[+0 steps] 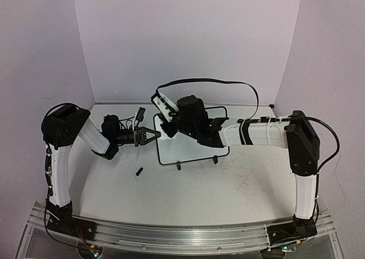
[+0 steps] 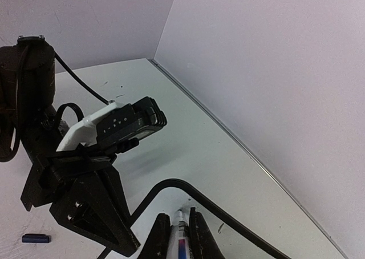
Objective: Write a sentence on the whiteboard
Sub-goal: Write on the whiteboard with the whiteboard marker without the cap.
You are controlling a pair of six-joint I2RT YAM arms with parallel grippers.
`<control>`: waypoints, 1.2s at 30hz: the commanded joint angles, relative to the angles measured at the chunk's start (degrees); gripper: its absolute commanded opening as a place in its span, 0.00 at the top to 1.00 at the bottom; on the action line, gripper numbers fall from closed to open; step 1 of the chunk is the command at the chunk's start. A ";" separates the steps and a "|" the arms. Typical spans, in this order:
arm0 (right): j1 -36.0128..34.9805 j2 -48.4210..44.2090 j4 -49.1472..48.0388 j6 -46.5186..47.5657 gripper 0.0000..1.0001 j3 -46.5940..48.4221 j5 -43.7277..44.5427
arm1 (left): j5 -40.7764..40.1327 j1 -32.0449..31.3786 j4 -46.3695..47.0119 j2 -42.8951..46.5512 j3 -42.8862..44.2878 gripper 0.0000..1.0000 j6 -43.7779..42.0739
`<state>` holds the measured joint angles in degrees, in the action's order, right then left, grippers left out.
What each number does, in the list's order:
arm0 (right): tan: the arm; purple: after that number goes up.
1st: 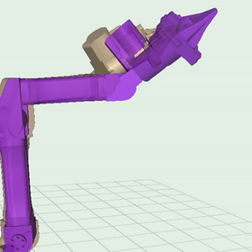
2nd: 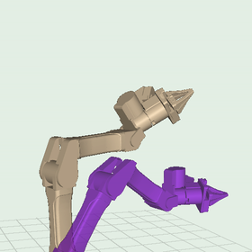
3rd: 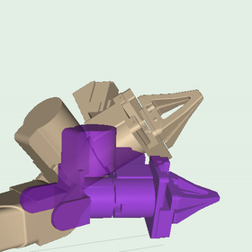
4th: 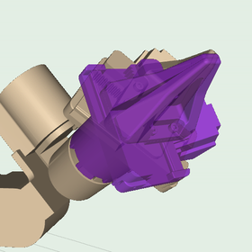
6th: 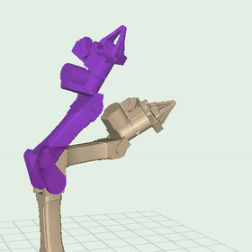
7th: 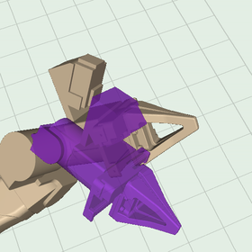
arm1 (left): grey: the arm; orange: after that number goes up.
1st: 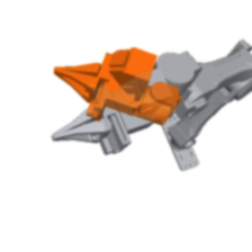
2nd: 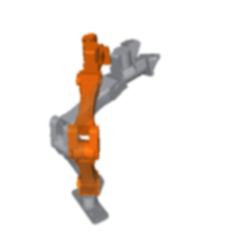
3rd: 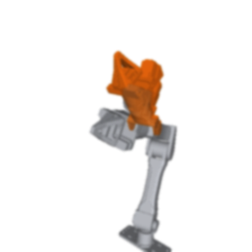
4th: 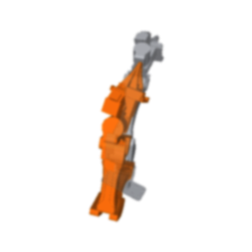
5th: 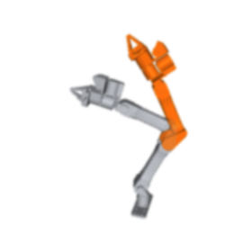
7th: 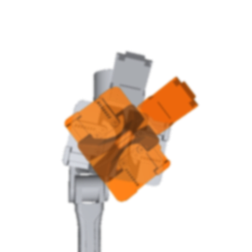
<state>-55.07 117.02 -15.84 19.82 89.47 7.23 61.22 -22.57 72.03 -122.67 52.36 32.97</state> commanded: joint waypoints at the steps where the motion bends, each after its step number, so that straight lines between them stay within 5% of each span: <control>1: -0.22 1.01 -1.42 -1.28 1.00 1.40 0.65 | -0.13 0.13 0.35 2.47 -0.94 1.00 -0.58; 36: -1.43 -2.62 -3.24 -5.17 1.00 -2.59 0.42 | 0.04 0.10 -0.07 2.35 -0.76 1.00 -0.54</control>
<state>-56.51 117.19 -16.60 14.90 85.69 6.63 60.95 -22.57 71.96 -122.65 52.34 32.95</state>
